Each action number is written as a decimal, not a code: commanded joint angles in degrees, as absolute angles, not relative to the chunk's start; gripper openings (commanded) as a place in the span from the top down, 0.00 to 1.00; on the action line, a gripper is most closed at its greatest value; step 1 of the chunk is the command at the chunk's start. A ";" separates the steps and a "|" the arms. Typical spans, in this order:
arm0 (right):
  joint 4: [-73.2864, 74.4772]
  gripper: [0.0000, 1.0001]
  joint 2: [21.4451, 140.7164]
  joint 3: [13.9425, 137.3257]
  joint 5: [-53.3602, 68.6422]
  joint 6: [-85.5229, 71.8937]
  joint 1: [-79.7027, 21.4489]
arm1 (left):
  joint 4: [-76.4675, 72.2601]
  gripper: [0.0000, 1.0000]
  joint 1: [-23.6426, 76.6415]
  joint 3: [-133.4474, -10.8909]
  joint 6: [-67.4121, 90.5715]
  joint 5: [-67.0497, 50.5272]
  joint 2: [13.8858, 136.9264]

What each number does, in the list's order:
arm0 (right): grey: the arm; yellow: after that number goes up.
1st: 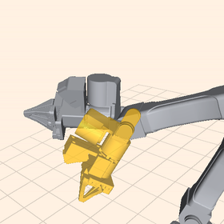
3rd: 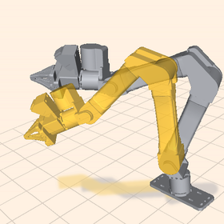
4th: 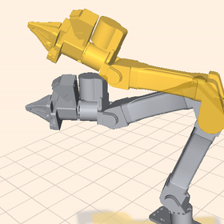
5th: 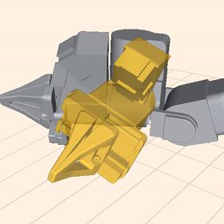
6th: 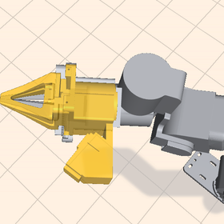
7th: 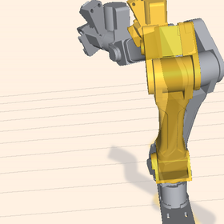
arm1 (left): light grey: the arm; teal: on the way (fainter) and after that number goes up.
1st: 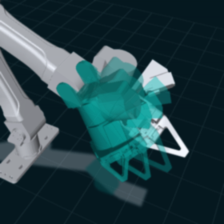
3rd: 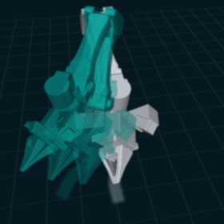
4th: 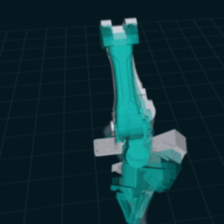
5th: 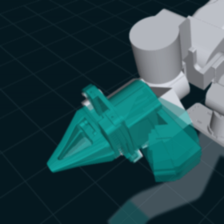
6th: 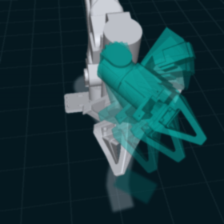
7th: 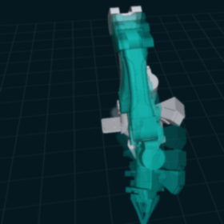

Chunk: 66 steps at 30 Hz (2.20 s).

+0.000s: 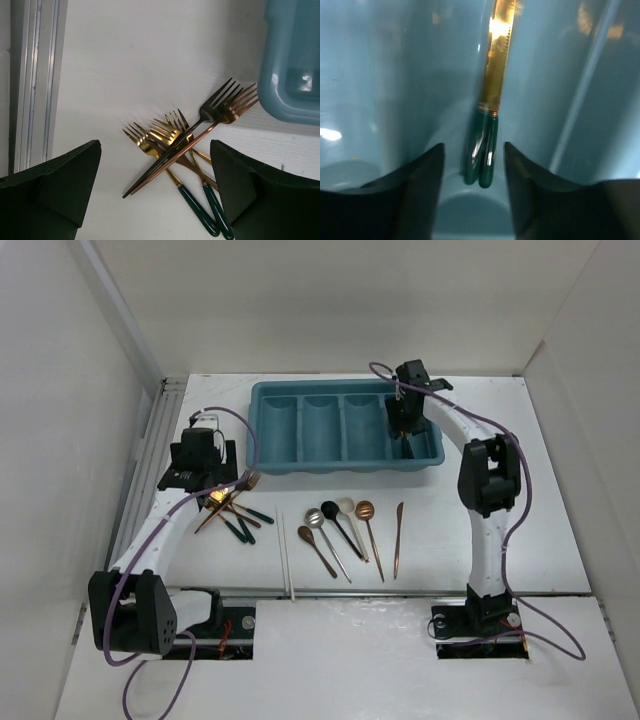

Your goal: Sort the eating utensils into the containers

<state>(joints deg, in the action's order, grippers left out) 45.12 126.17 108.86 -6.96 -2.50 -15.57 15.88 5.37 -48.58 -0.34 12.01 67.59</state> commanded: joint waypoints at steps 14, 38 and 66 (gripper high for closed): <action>46.59 0.28 88.09 69.38 -9.06 -20.02 -30.75 | 13.10 0.12 4.39 -51.94 0.09 12.22 70.49; 33.57 0.89 93.08 43.25 -3.08 -33.04 -39.90 | 13.18 0.12 6.42 -51.94 -0.44 13.27 68.91; 38.44 1.00 91.65 93.13 -19.07 -7.49 -26.30 | 13.88 0.12 6.94 -51.42 -0.44 13.27 68.91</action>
